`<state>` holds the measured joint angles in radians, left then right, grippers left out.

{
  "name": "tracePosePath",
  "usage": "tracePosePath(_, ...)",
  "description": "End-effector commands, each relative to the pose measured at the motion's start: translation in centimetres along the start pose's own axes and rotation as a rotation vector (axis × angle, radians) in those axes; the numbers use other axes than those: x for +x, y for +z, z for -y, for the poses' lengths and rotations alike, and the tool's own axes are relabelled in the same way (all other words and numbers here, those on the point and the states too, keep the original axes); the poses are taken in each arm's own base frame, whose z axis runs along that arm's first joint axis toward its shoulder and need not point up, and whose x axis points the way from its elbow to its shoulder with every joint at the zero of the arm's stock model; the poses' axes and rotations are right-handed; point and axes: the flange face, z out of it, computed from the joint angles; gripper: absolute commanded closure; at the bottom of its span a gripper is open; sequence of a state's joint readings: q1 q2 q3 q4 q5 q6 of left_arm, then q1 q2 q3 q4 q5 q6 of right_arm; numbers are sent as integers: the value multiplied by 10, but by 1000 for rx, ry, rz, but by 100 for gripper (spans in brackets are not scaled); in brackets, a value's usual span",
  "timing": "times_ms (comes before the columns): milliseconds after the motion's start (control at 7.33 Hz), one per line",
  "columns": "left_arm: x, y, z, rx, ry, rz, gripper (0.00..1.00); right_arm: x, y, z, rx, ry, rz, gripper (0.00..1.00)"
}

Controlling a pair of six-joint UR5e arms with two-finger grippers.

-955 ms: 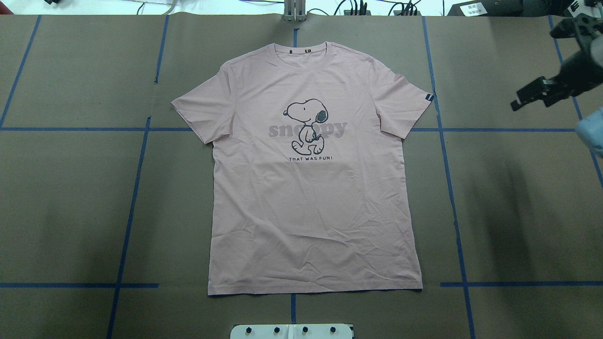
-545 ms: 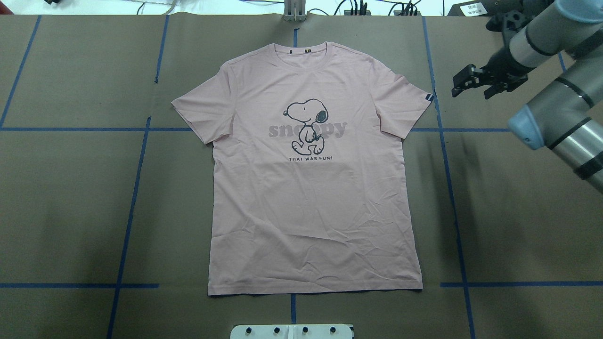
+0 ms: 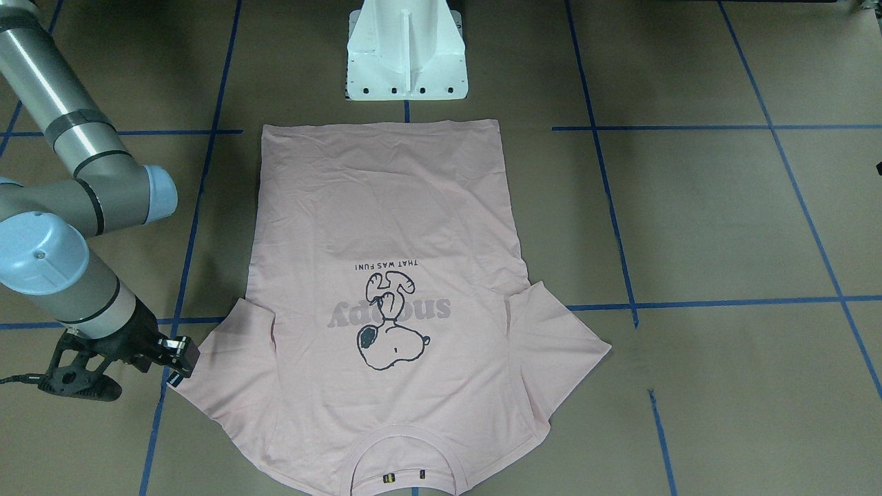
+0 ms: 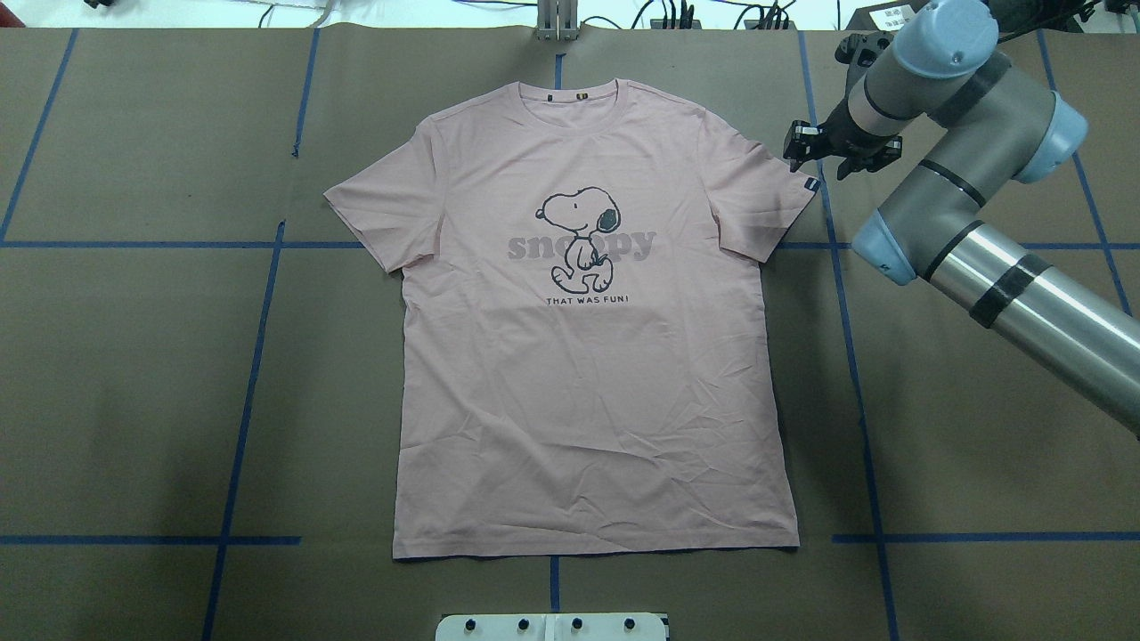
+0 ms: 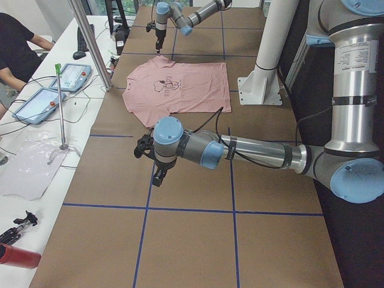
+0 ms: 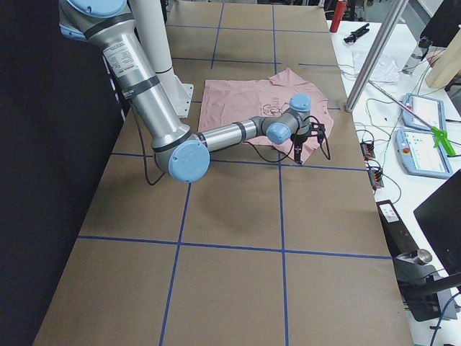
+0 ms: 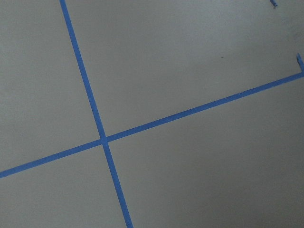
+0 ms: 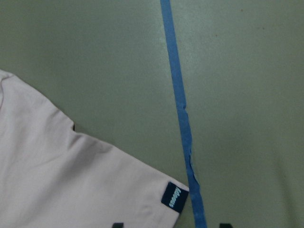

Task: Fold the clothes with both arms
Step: 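Move the right gripper toward the shirt's sleeve farthest from the robot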

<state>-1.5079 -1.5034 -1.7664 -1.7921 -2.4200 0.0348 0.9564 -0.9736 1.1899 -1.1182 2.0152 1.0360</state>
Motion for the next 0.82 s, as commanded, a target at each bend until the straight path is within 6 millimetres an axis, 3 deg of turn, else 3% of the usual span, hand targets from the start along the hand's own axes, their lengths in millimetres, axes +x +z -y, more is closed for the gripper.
tracePosePath(0,2,-2,2,5,7,0,0,-3,13,11,24,10,-43,30)
tracePosePath(682,3,-3,2,8,12,0,0,2,34,-3,-5,5,-69,38)
